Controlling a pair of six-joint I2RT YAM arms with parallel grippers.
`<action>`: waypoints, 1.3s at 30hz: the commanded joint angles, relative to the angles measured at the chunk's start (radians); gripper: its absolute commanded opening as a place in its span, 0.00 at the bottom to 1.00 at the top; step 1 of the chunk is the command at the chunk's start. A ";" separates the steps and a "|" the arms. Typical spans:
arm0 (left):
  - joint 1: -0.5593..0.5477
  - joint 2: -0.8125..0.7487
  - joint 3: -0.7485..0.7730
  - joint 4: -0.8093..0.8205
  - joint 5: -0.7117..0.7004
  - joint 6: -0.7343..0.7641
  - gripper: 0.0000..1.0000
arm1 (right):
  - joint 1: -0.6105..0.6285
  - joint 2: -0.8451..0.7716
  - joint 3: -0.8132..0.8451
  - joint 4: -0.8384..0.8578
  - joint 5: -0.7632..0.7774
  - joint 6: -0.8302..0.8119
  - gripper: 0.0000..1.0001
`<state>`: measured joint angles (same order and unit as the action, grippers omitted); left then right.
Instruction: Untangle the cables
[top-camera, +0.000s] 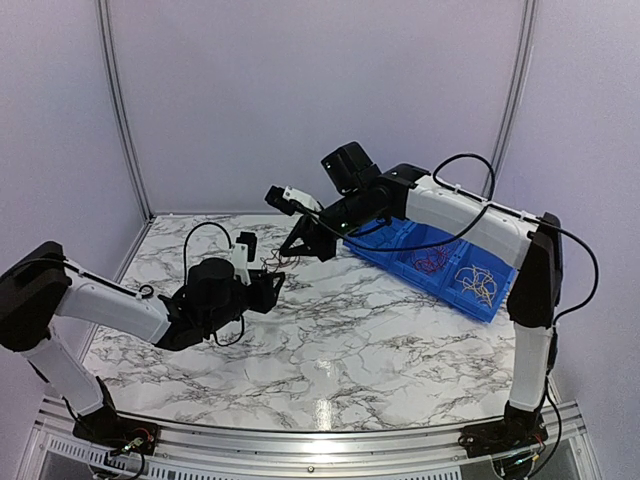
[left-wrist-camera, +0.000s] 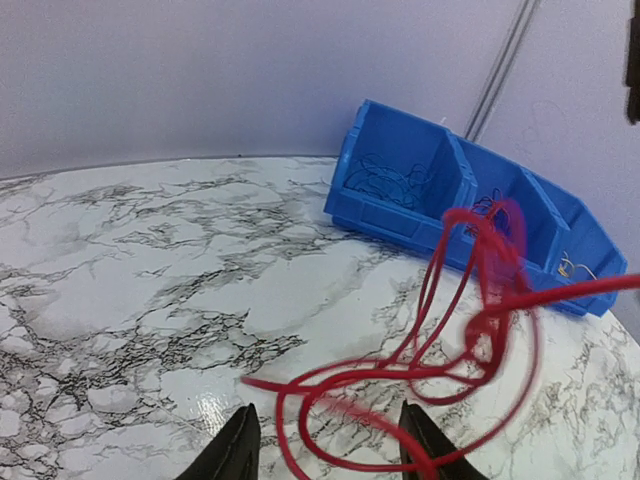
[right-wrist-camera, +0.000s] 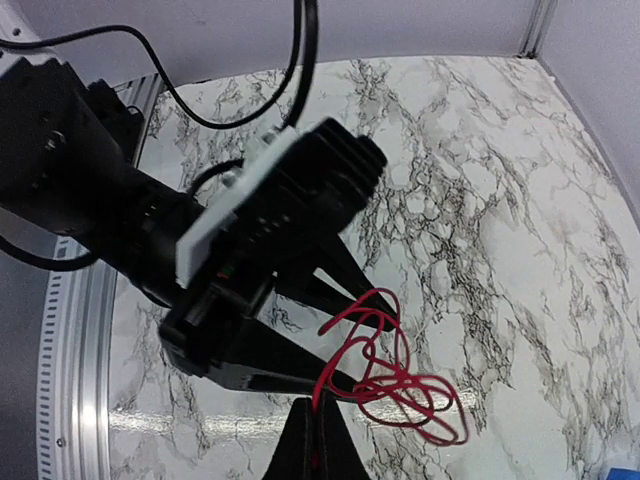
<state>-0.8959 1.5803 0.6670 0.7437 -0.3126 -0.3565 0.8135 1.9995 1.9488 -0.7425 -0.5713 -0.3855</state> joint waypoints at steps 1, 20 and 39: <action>0.023 0.092 -0.002 0.234 -0.116 -0.019 0.45 | 0.000 -0.047 0.070 -0.047 -0.113 0.018 0.00; 0.071 0.224 -0.259 0.818 0.066 -0.153 0.27 | -0.051 -0.134 0.127 -0.073 -0.237 0.031 0.00; 0.035 0.313 -0.147 0.988 0.458 -0.374 0.50 | -0.058 -0.137 0.125 -0.068 -0.233 0.033 0.00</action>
<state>-0.8574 1.8729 0.5049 1.6035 0.0891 -0.6979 0.7628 1.8805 2.0453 -0.8169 -0.8024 -0.3656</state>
